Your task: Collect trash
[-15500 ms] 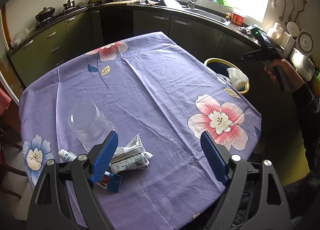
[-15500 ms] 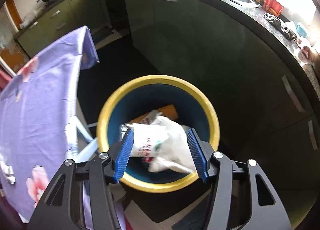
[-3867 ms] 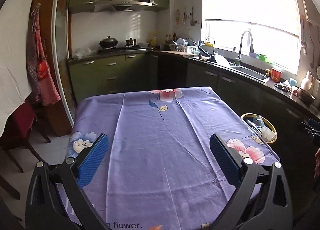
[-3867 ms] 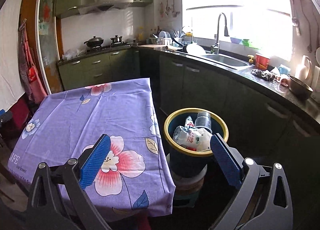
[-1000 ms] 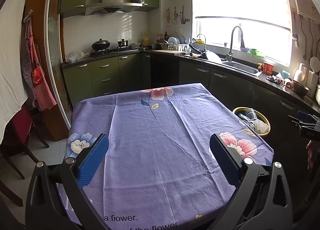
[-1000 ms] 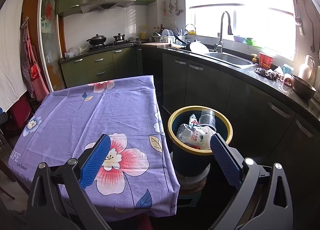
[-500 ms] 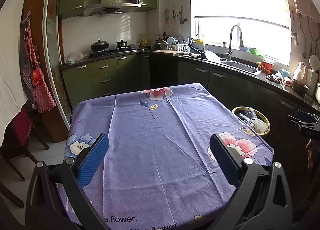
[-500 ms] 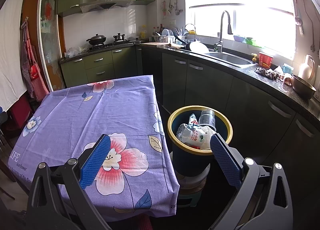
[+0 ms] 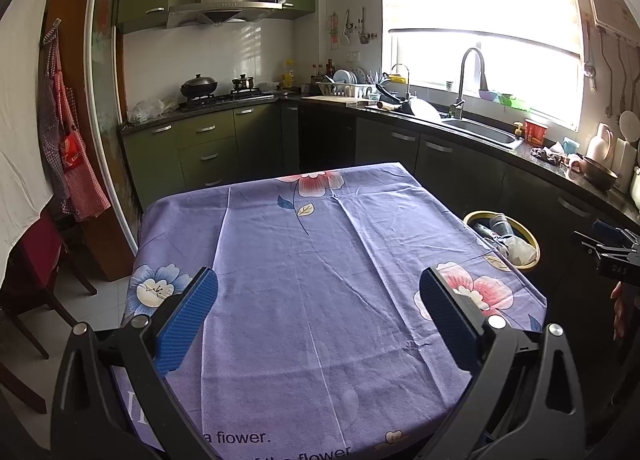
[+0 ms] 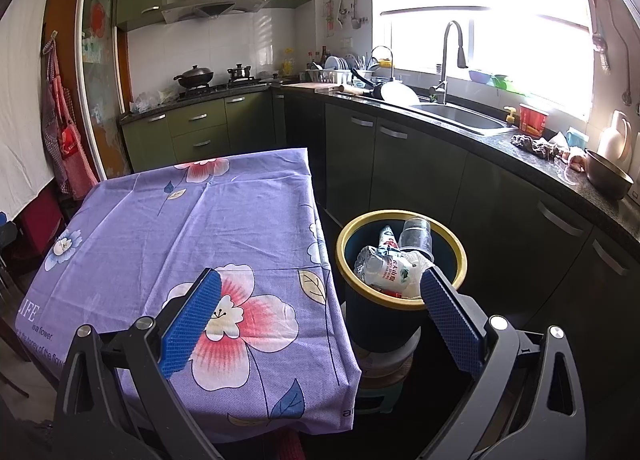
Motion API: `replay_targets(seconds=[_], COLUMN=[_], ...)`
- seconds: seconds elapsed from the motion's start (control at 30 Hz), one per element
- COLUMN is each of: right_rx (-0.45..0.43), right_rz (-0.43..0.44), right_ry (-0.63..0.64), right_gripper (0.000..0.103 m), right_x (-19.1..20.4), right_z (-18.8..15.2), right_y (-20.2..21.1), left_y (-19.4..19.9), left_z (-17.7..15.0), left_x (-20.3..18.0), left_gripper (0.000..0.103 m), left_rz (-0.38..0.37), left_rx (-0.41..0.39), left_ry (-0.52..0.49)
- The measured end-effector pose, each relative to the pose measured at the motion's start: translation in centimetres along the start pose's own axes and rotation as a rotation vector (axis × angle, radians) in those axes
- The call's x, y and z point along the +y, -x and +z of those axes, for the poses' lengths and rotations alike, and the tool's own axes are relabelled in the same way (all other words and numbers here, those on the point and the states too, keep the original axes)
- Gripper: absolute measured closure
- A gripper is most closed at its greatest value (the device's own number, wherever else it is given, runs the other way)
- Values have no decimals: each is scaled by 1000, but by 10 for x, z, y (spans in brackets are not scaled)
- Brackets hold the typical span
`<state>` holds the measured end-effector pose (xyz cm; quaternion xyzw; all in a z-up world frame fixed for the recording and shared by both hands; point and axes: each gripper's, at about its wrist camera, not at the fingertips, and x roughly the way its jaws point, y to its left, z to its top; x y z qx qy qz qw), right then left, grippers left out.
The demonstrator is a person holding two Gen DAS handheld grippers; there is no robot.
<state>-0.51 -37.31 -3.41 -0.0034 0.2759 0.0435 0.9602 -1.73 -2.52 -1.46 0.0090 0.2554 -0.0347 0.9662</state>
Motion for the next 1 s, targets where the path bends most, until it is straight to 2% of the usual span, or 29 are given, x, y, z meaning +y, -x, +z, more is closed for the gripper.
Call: replay_targets(seconds=[0.4,0.73,1.0], right_rx=[4,8,44], right_rz=[-1,0,3], right_ry=[1,3,4], right_gripper=[5,5,5], right_x=[2,1,3], right_z=[0,-1,-1], right_y=[-1,-4,-24], left_y=[-6,-11,-37], left_z=[-1,2,7], left_x=[1,2,15], left_gripper=[7,7,7], left_rz=[-12,34,49], left_rx=[10,10,54], left_ry=[18,13,11])
